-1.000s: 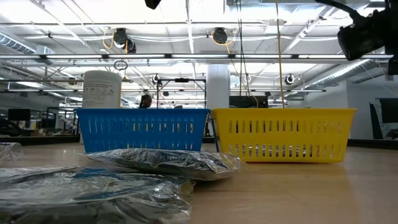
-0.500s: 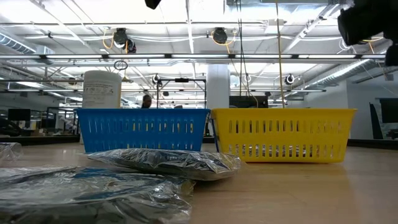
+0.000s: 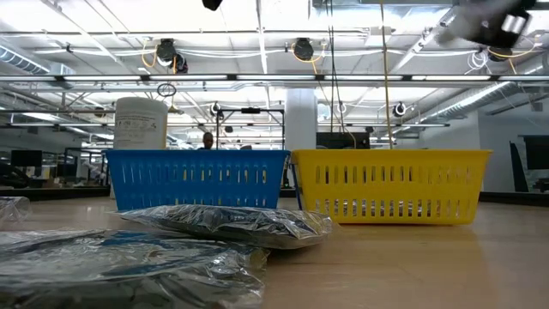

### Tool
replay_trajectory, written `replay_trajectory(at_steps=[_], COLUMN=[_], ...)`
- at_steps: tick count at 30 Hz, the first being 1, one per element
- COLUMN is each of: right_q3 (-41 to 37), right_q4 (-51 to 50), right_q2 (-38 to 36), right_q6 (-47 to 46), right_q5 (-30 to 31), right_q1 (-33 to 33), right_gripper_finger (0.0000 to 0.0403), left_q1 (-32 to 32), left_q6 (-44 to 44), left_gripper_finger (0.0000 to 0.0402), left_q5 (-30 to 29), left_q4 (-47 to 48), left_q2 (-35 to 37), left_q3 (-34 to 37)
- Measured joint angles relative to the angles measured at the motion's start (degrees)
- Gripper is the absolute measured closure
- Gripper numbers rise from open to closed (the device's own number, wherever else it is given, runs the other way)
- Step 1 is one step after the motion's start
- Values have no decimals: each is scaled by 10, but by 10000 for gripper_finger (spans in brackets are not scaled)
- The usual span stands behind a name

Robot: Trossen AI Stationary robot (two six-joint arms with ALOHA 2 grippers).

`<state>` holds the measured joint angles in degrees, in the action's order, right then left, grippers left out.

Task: Pick & Place Travel size toiletries
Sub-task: Put the white toothpaste into the left yellow bin

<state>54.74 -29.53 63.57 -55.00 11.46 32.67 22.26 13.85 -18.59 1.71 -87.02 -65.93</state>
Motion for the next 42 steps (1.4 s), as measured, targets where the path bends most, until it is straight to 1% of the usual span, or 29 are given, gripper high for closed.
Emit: replay_trajectory(at_steps=[6,8,10,12,17,19,22,24,28,31,38,42], right_q3=[0,0,0,0,0,0,0,0,0,0,0,0], right_q4=[92,120,141,148,156,174,213,221,229,227,230,233], right_q2=[-14,-14,-14,-14,-14,-14,-14,-14,-12,-10,-11,-11], right_q6=[123,156,183,202,224,240,273,294,304,307,321,322], right_q5=[6,6,5,5,5,5,5,5,5,5,6,7], right_q1=[-30,-39,-46,-53,-70,-76,-84,-87,-93,-94,-94,-94], right_gripper_finger=[395,395,395,395,395,395,395,395,395,395,394,394], left_q1=[0,-3,-6,-13,-29,-34,-40,-44,-56,-63,-71,-75], left_q6=[-8,-10,-3,3,17,27,30,30,20,17,14,14], left_gripper_finger=[249,250,249,250,249,250,249,249,250,250,250,250], left_q5=[5,5,6,6,26,33,34,45,84,91,130,136], left_q4=[-52,-92,-110,-136,-143,-144,-165,-183,-209,-214,-228,-242], left_q2=[-17,-33,-43,-53,-54,-55,-67,-77,-85,-84,-91,-100], left_q3=[0,0,0,0,0,0,0,0,0,0,-1,-1])
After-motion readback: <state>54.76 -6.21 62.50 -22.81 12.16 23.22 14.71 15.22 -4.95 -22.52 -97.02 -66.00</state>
